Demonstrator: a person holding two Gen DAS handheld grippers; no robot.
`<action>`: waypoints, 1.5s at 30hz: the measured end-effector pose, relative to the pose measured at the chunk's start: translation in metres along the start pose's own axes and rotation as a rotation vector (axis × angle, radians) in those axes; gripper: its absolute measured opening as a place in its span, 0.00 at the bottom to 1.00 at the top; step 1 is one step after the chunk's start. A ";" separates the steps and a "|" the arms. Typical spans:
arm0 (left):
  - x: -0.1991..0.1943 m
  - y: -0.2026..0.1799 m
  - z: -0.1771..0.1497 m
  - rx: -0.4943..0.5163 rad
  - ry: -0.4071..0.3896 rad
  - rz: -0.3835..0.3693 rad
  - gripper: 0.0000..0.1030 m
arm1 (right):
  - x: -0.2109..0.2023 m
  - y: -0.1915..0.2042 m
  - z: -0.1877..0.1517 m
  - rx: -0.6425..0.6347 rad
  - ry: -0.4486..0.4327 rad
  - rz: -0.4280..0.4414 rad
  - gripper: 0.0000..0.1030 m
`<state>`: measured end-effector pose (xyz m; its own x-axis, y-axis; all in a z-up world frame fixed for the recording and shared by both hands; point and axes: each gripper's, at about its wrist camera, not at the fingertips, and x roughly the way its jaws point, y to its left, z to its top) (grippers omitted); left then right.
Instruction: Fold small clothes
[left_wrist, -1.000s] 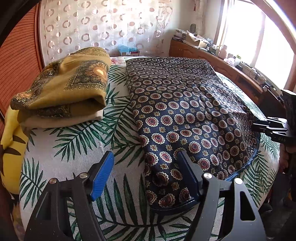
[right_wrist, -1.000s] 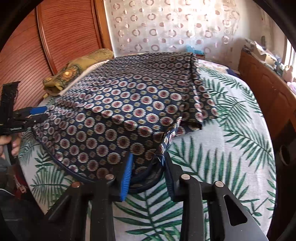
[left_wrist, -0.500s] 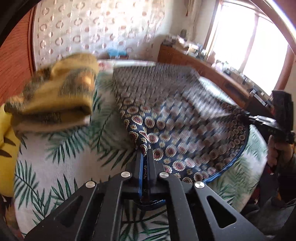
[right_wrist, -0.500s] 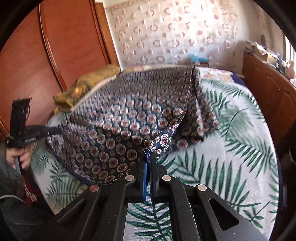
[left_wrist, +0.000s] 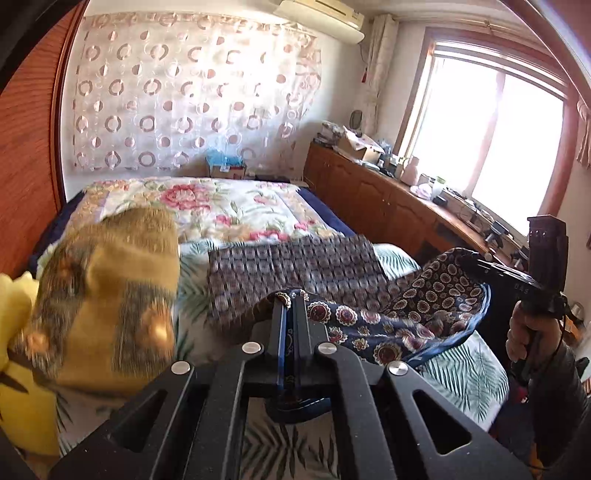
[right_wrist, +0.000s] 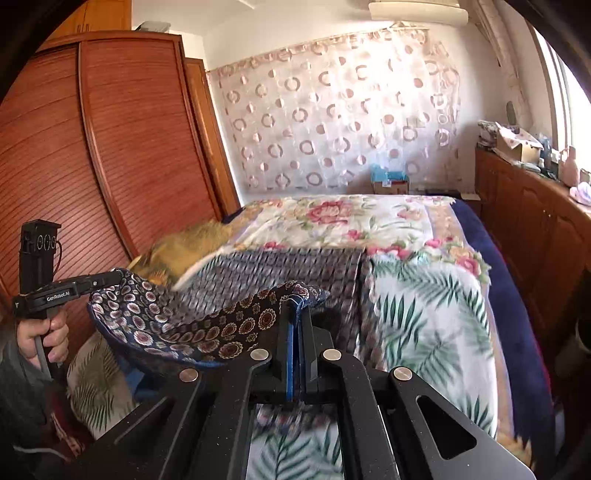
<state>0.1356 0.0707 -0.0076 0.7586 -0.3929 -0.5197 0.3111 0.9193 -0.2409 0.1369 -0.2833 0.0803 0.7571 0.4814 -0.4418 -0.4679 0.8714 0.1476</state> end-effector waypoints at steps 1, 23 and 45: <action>0.003 0.000 0.005 -0.001 -0.003 -0.001 0.03 | 0.005 -0.002 0.005 -0.005 0.001 -0.012 0.01; 0.010 0.004 -0.104 -0.001 0.195 0.079 0.03 | 0.046 0.007 -0.081 -0.064 0.260 -0.180 0.48; 0.019 0.005 -0.114 -0.016 0.240 0.030 0.02 | 0.089 0.042 -0.081 -0.023 0.320 -0.035 0.05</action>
<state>0.0869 0.0654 -0.1122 0.6091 -0.3608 -0.7062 0.2802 0.9310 -0.2340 0.1480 -0.2114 -0.0246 0.5925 0.3938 -0.7027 -0.4573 0.8826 0.1090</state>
